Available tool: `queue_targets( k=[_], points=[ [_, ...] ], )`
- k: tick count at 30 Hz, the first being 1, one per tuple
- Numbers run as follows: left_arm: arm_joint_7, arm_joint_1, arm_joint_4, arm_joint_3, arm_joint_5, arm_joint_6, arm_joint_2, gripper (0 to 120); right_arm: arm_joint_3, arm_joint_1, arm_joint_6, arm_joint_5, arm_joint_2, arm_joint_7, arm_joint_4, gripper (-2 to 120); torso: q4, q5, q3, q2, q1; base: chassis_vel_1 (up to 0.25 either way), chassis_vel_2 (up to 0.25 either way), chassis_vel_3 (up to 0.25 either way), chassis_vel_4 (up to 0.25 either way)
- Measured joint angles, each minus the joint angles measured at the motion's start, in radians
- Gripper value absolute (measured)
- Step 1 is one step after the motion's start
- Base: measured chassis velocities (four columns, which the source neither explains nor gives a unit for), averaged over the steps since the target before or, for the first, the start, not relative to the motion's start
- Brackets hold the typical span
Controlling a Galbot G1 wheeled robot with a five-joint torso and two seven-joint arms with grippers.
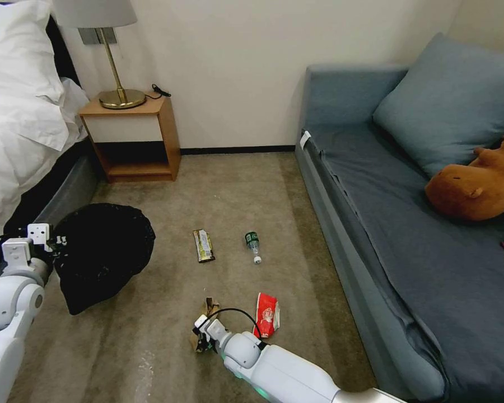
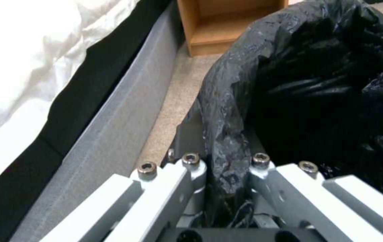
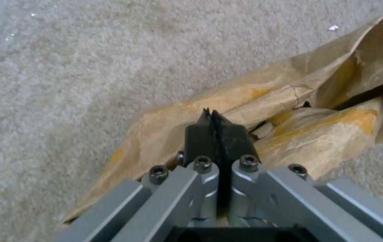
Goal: Pick up the trash bin, then pick up the garbage on the floor and place it into the trash bin.
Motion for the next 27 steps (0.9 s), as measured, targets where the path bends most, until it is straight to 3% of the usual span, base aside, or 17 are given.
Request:
queue_targets(
  k=[21,27],
  points=[
    [0.003,-0.003,0.012,0.0,0.001,-0.005,-0.005,4,-0.009,-0.002,-0.01,-0.013,-0.023,-0.012,0.026,0,-0.0001,0.0,0.0,0.0,0.0,0.0,0.0,0.0,0.0],
    [0.003,-0.004,0.013,-0.001,0.001,-0.005,-0.003,4,-0.018,0.002,-0.017,-0.01,-0.028,-0.014,0.038,14,-0.0001,-0.0001,0.0,0.0,0.0,0.0,0.0,0.0,0.0]
  ],
)
